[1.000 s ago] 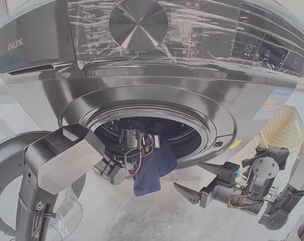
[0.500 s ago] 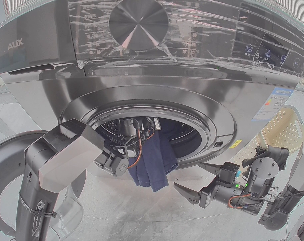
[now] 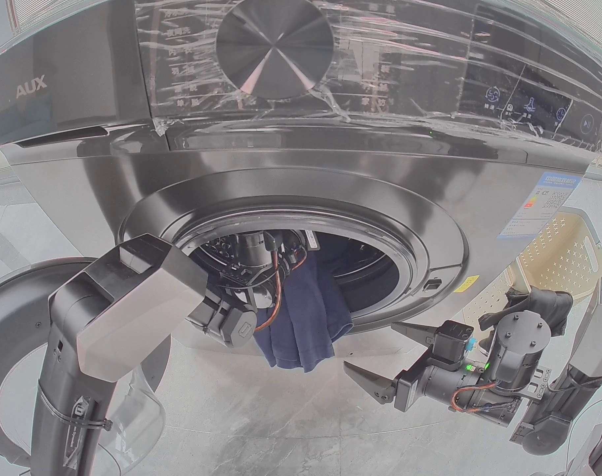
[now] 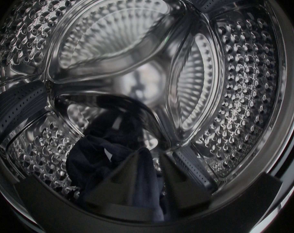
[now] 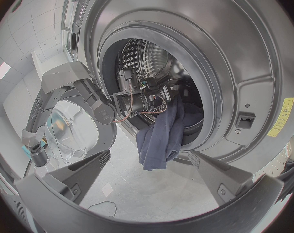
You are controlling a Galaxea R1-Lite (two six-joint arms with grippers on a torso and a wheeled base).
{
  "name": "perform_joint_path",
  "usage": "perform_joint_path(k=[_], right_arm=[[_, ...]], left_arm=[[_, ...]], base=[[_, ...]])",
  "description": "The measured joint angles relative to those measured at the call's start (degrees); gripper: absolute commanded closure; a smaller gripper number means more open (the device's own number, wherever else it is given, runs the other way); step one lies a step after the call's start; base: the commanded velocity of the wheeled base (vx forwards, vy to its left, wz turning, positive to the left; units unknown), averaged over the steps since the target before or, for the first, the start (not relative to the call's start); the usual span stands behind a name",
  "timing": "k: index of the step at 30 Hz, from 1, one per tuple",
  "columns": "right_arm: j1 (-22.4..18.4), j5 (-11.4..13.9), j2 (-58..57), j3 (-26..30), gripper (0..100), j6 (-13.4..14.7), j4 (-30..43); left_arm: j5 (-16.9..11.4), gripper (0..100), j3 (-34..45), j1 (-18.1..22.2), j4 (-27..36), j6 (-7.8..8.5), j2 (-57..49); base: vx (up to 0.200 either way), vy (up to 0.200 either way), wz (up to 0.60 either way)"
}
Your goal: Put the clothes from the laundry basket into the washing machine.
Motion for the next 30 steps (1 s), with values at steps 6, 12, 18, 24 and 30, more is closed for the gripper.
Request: perform_joint_path(k=[6,12,18,24,30], right_arm=[[0.0,0.02,0.02,0.0,0,0.0,0.0],[0.02,0.0,0.02,0.05,0,0.0,0.0],[0.11,-0.02,0.06,0.09,0,0.0,0.0],[0.13,0.0,0.09,0.09,0,0.0,-0.02],[0.13,0.0,0.11,0.09,0,0.0,0.0]], left_arm=[[-0.55,0,9.17,-1.35,4.68,0.28,-3.97],[-1.28,0,19.54,-3.39,11.64,0.83,-9.4],[-2.54,0,25.21,-4.57,14.07,1.67,-11.5],[-2.71,100,24.77,-3.95,13.74,2.04,-9.81],[-2.73,100,23.43,-2.9,13.52,2.74,-8.41]], base=[[0.0,0.0,0.0],[0.0,0.0,0.0],[0.0,0.0,0.0],[0.0,0.0,0.0],[0.0,0.0,0.0]])
